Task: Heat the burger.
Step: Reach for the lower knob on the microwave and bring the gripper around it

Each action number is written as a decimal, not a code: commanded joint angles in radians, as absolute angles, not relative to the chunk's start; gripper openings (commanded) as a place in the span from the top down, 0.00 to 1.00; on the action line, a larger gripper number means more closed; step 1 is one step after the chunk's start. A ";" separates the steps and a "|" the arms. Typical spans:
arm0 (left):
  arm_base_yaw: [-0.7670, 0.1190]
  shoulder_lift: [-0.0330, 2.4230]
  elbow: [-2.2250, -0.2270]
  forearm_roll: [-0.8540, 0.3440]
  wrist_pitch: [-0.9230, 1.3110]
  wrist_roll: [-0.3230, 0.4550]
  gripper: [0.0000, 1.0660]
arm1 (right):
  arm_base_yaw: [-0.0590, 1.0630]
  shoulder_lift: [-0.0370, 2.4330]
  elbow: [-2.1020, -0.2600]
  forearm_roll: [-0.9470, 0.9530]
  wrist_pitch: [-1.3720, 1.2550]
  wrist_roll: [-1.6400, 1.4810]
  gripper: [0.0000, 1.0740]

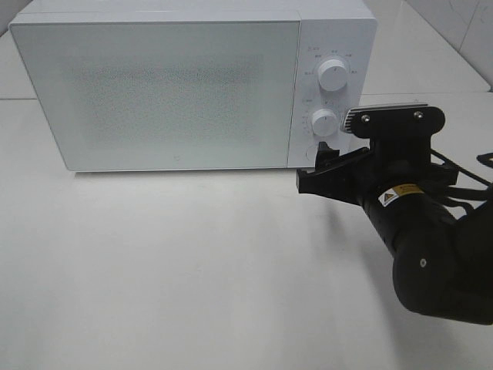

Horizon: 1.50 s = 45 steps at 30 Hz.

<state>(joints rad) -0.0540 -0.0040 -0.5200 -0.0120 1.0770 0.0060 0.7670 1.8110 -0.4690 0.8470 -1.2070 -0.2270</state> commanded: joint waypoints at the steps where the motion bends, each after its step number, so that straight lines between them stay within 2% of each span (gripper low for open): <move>1: -0.053 -0.020 -0.517 -0.015 1.070 0.006 0.06 | 0.739 1.807 -0.489 0.808 -1.384 -0.236 0.30; 6: -0.053 -0.020 -0.517 -0.015 1.070 0.006 0.06 | 0.691 1.854 -0.537 0.740 -1.363 -0.236 0.30; 21: -0.053 -0.020 -0.517 -0.015 1.070 0.006 0.06 | 0.691 1.987 -0.679 0.738 -1.346 -0.284 0.29; 28: -0.053 -0.020 -0.517 -0.015 1.070 0.006 0.06 | 0.657 2.049 -0.778 0.746 -1.321 -0.282 0.29; 45: -0.053 -0.020 -0.517 -0.015 1.070 0.006 0.06 | 0.629 2.082 -0.814 0.763 -1.320 -0.269 0.29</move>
<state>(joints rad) -0.0540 -0.0040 -0.5200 -0.0120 1.0770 0.0060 0.6350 2.0820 -0.8030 0.7660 -1.2070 -0.2720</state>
